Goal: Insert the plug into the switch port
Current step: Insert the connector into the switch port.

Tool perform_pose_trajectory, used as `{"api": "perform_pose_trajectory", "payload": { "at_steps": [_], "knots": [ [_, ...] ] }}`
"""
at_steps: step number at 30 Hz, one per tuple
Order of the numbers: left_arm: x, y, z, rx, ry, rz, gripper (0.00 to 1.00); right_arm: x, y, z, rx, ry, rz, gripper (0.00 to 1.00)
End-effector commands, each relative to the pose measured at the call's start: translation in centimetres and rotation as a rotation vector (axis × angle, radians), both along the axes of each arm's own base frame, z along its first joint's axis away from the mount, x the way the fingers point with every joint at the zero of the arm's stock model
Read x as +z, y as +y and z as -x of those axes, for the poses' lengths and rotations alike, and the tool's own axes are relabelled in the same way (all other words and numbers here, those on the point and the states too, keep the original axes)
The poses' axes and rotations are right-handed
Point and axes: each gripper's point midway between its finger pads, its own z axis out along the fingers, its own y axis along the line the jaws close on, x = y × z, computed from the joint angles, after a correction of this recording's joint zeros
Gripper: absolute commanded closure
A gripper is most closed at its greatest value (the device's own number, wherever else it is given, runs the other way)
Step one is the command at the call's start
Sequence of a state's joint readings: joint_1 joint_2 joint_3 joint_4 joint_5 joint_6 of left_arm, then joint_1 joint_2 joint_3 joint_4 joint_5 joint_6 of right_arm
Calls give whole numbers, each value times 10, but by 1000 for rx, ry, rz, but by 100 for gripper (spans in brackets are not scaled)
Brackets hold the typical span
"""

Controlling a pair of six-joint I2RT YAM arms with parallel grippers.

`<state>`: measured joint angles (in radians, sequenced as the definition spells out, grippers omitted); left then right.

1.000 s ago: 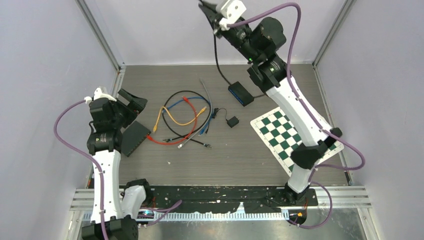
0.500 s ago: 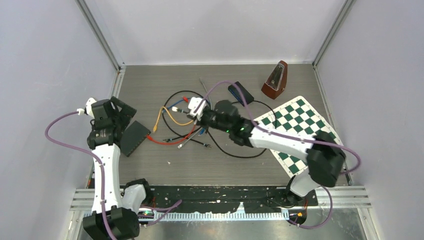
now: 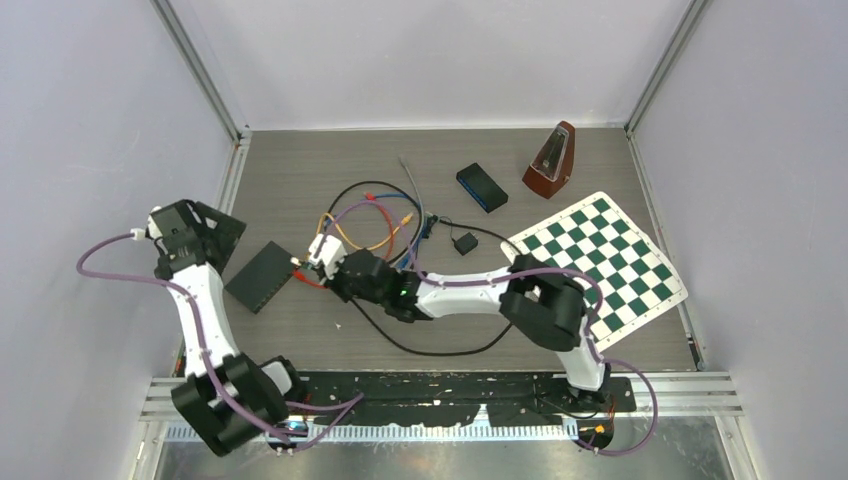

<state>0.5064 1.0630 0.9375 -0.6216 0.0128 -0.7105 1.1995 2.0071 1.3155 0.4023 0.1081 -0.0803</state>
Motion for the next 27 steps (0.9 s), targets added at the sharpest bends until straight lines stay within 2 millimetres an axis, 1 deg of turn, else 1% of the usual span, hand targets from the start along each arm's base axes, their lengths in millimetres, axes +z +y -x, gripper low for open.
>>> {"api": "perform_pose_trajectory", "payload": {
  "at_steps": [1,2,3,4,5,6,8,9,12,13,14,17,19,22,24,27],
  "knots": [
    [0,17,-22,-67,-14,30,7,11,36,-1,-84,79,-86,95],
    [-5,16,-26,-84,-7,56,9,11,42,2,-87,95,-75,95],
    [-9,11,-30,-114,-7,87,12,-5,45,4,-91,119,-51,95],
    [-12,0,-36,-172,-33,130,16,-12,48,7,-97,129,-38,95],
    [-18,-13,-38,-220,-56,175,19,-14,49,8,-100,130,-40,95],
    [-22,-23,-38,-248,-81,207,19,-18,49,9,-106,139,-40,95],
    [-27,-33,-36,-264,-116,237,20,-17,51,8,-102,139,-48,95],
    [-27,-41,-36,-290,-139,255,20,-17,50,6,-104,140,-41,95],
    [-25,-58,-35,-368,-166,273,19,-10,48,0,-112,152,-54,95],
    [-27,-65,-34,-400,-168,280,18,-9,45,-5,-119,160,-61,95],
    [-29,-71,-33,-427,-168,286,18,-7,44,-4,-117,184,-75,95],
    [-40,-84,-28,-464,-185,333,19,2,41,-11,-126,219,-122,95],
    [-43,-94,-28,-486,-220,378,23,7,39,-14,-131,229,-145,95],
    [-50,-109,-23,-511,-207,474,30,8,39,-19,-142,227,-147,95],
    [-55,-113,-18,-497,-167,514,35,5,39,-22,-150,218,-138,95],
    [-62,-115,-13,-445,-143,559,38,2,41,-24,-149,208,-124,95]
  ]
}}
